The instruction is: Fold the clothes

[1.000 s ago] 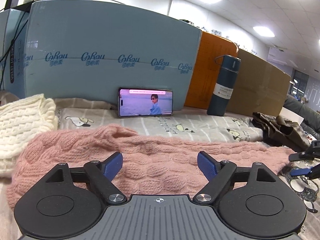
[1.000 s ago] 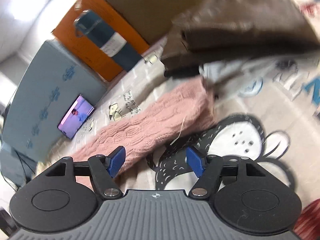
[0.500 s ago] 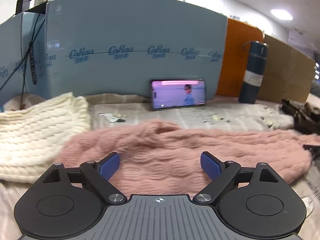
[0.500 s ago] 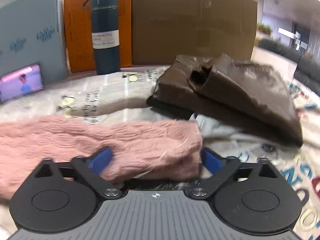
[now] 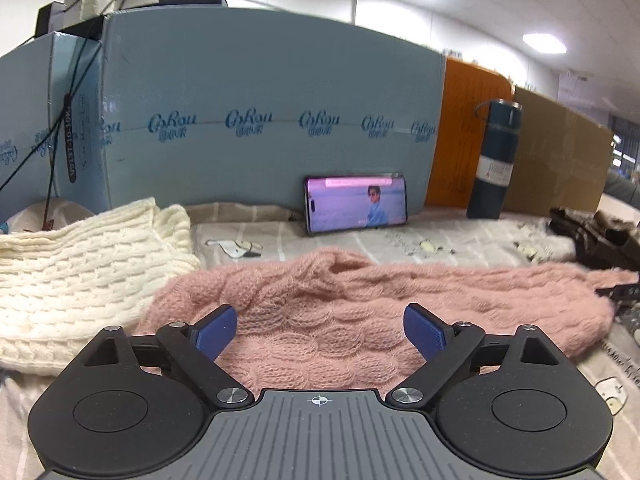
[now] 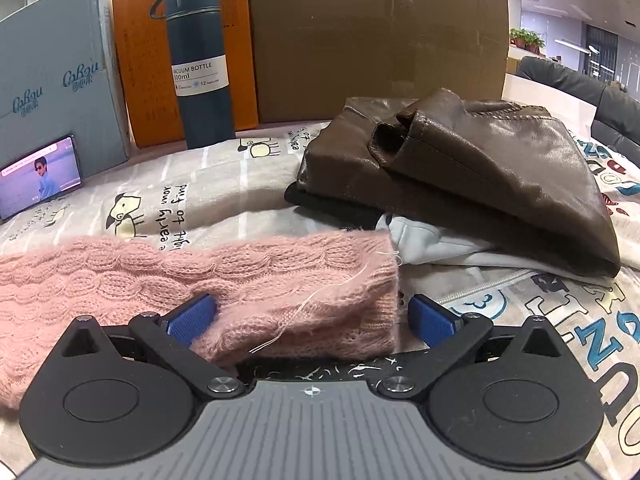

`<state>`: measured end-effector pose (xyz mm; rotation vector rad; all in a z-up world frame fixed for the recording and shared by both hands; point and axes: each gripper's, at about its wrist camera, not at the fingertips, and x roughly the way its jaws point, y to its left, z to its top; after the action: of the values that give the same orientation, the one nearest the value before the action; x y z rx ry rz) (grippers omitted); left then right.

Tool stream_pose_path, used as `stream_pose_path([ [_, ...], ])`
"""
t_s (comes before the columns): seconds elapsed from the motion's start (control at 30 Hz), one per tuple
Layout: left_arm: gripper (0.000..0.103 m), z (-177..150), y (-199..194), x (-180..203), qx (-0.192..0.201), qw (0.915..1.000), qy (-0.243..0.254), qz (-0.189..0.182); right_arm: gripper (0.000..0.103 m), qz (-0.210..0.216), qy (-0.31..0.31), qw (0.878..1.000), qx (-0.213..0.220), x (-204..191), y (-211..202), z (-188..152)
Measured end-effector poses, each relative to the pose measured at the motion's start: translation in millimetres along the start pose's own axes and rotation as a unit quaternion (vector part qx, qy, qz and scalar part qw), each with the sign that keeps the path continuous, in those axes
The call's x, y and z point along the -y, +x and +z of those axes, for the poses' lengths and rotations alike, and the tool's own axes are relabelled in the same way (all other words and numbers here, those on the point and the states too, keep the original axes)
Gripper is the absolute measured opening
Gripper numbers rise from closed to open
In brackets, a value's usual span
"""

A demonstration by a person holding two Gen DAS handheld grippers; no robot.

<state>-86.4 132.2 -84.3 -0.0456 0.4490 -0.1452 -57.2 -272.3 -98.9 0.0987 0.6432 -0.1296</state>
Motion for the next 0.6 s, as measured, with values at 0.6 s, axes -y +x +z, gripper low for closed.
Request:
stream_pose_path([
  [0.6, 0.100, -4, 4, -16, -0.007, 0.9995, -0.030, 0.008, 0.103, 0.000, -0.001, 1.000, 0.000, 0, 0, 0],
])
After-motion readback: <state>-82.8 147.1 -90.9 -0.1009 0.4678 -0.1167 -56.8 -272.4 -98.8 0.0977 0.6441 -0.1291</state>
